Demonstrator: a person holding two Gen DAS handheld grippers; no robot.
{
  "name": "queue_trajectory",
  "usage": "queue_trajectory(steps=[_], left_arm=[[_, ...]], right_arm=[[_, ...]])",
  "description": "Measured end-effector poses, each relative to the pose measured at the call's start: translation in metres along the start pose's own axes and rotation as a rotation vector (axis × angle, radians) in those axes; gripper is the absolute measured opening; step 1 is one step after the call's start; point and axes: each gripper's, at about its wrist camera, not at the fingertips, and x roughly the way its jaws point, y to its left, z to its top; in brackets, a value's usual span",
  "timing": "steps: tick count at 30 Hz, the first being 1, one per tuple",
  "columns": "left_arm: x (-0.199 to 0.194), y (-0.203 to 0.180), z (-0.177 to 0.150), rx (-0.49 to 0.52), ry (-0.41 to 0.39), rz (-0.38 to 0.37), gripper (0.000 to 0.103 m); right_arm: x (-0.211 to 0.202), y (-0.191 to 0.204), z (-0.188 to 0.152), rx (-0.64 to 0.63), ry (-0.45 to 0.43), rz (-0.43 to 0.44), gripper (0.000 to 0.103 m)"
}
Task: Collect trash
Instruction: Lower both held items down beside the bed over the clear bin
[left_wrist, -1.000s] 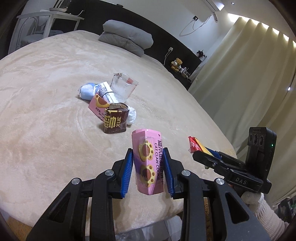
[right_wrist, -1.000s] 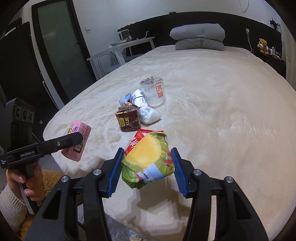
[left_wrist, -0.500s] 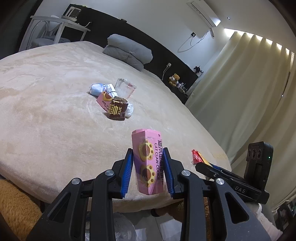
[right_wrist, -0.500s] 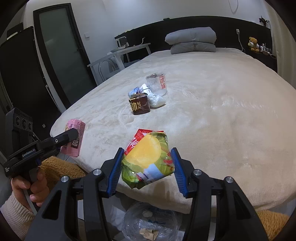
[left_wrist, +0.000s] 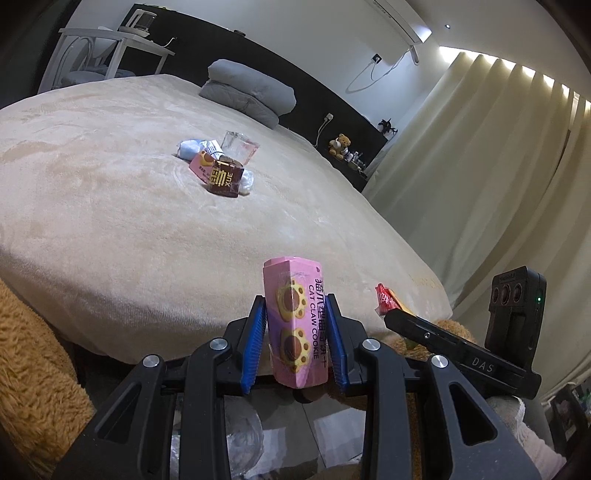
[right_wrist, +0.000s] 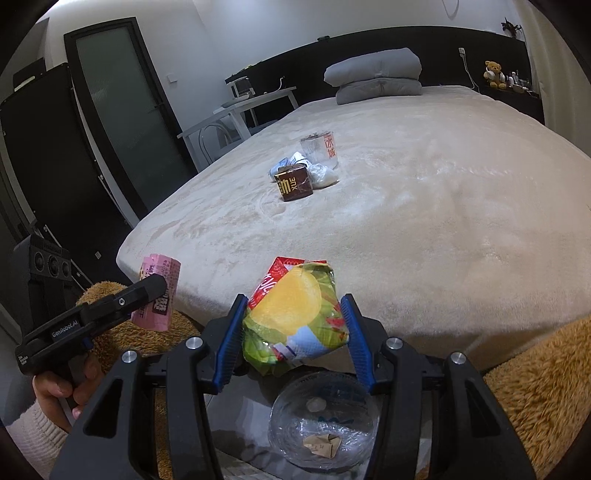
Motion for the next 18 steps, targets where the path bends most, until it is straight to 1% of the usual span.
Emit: queue_trajectory(steps=[2, 10, 15, 18], left_arm=[[0.0, -0.002, -0.004, -0.004, 0.012, -0.004, 0.031], [0.005, -0.002, -0.016, -0.021, 0.055, -0.009, 0.031], [0.014, -0.002, -0.026, -0.03, 0.111, 0.009, 0.031], [0.023, -0.001, -0.031, -0.037, 0.15, 0.012, 0.031]], right_arm=[[-0.003, 0.0, -0.005, 0.011, 0.01, 0.017, 0.051], [-0.012, 0.002, -0.022, -0.003, 0.036, 0.011, 0.051], [-0.018, -0.005, -0.029, 0.025, 0.052, 0.029, 0.051], [-0.01, -0.009, -0.031, 0.05, 0.085, 0.029, 0.051]])
